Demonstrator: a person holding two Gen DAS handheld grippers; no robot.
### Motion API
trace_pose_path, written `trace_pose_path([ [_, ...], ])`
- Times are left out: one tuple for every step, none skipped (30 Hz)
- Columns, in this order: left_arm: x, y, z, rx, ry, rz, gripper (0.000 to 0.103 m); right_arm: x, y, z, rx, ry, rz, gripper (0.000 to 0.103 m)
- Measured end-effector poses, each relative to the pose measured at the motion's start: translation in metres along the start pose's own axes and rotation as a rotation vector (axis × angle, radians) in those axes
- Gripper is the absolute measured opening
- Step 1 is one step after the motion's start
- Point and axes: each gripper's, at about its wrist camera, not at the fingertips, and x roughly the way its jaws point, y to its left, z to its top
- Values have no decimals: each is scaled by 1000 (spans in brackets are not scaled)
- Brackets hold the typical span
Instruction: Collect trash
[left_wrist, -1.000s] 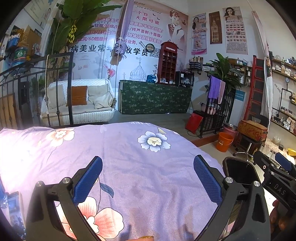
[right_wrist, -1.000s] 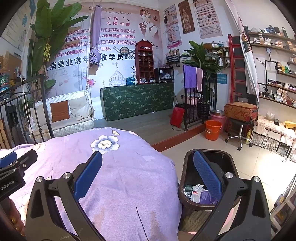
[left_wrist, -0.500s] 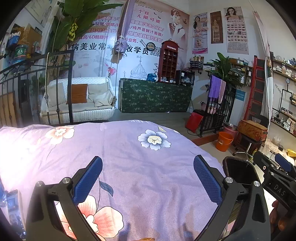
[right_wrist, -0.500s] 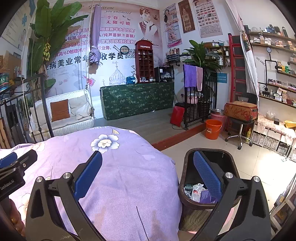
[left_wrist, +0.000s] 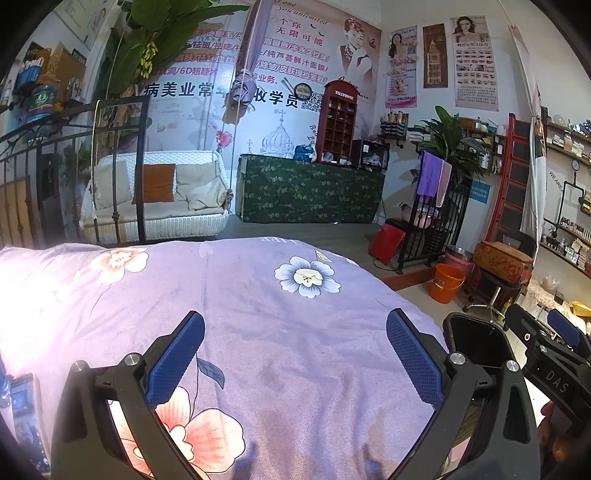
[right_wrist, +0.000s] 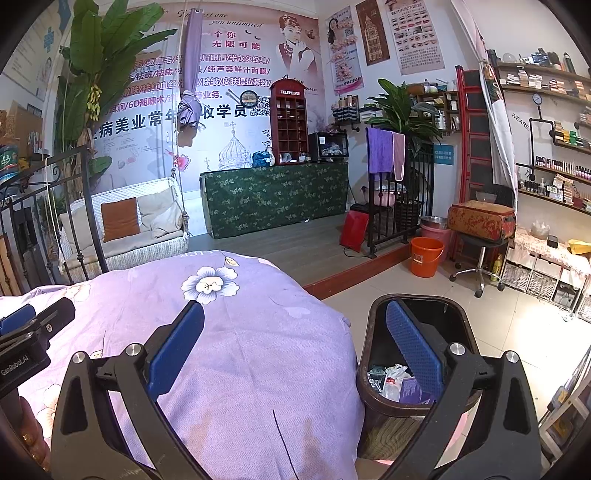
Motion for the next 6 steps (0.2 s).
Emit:
trace_pose_path([
  [0, -2, 0, 0, 3, 3, 97, 0, 0, 0, -1, 0, -1, 97],
  [1, -2, 1, -1, 6, 4, 97, 0, 0, 0, -1, 0, -1, 97],
  [0, -3, 1, -2, 7, 4, 97, 0, 0, 1, -1, -1, -1, 97],
  [-1, -4, 0, -2, 6, 6, 97, 0, 0, 0, -1, 0, -1, 97],
  [0, -4, 0, 0, 6, 8, 97, 0, 0, 1, -1, 0, -1, 97],
  [0, -4, 1, 1, 8, 7, 97, 0, 0, 0, -1, 0, -1, 97],
])
